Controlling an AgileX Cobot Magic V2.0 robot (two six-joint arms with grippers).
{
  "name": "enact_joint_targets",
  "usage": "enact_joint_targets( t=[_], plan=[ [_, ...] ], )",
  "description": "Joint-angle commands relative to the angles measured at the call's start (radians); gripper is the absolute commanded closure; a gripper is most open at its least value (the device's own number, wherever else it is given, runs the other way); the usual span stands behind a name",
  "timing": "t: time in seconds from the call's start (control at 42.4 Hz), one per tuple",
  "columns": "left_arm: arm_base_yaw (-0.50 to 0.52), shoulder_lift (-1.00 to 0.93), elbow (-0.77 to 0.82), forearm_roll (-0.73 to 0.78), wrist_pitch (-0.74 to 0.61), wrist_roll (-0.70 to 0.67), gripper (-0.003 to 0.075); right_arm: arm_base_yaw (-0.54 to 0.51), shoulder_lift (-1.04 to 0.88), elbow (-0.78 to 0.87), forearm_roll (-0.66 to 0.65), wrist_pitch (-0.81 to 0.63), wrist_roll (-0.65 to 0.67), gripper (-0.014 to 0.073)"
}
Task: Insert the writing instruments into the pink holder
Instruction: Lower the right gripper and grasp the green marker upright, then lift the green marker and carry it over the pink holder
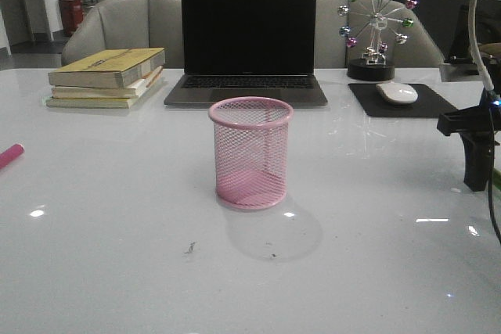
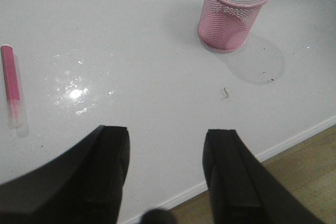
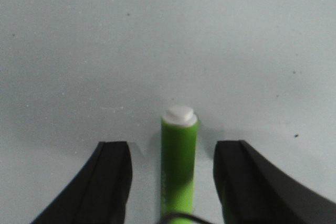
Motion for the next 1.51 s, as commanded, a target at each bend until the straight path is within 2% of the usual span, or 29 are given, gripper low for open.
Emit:
enact_joint_targets(
  t=[0.0,0.118,0.236,0.401,0.519,0.613,0.826,1.062,1.227,1.487],
  plan=[
    [-0.009,0.004,-0.03,-0.017,-0.069,-0.001,0.0339,-0.004,-0.044,-0.026,-0.009,-0.003,-0.011,0.0204],
    [-0.009,0.004,-0.03,-0.017,-0.069,-0.001,0.0339,-0.004,-0.045,-0.026,-0.009,-0.014,-0.011,0.0361],
    [-0.009,0.004,-0.03,-0.017,-0.069,-0.001,0.0339,-0.004,-0.048,-0.026,-0.009,-0.027,-0.01,0.0449],
    [-0.009,0.004,-0.03,-0.017,-0.066,-0.001,0.0339,-0.004,-0.087,-0.023,-0.009,-0.05,-0.01,0.0453],
    [-0.009,0.004,-0.03,-0.017,-0.066,-0.001,0.0339,0.005,-0.184,0.011,-0.009,-0.113,-0.011,0.0453],
    [-0.009,0.004,-0.03,-0.017,-0.066,-0.001,0.0339,0.023,-0.304,0.091,0.003,-0.233,-0.013,0.0453],
    [-0.009,0.004,-0.03,-0.017,-0.066,-0.001,0.0339,0.117,-0.603,0.366,0.011,-0.606,-0.018,0.0453],
    [-0.009,0.004,-0.03,-0.017,-0.066,-0.001,0.0339,0.287,-0.833,0.674,0.011,-1.132,-0.013,0.0453],
    [-0.009,0.004,-0.03,-0.017,-0.066,-0.001,0.0339,0.442,-0.829,0.769,0.011,-1.434,0.016,0.0453],
    [-0.009,0.004,-0.03,-0.017,-0.068,-0.001,0.0339,0.574,-0.611,0.717,0.01,-1.763,0.016,0.0453]
  ],
)
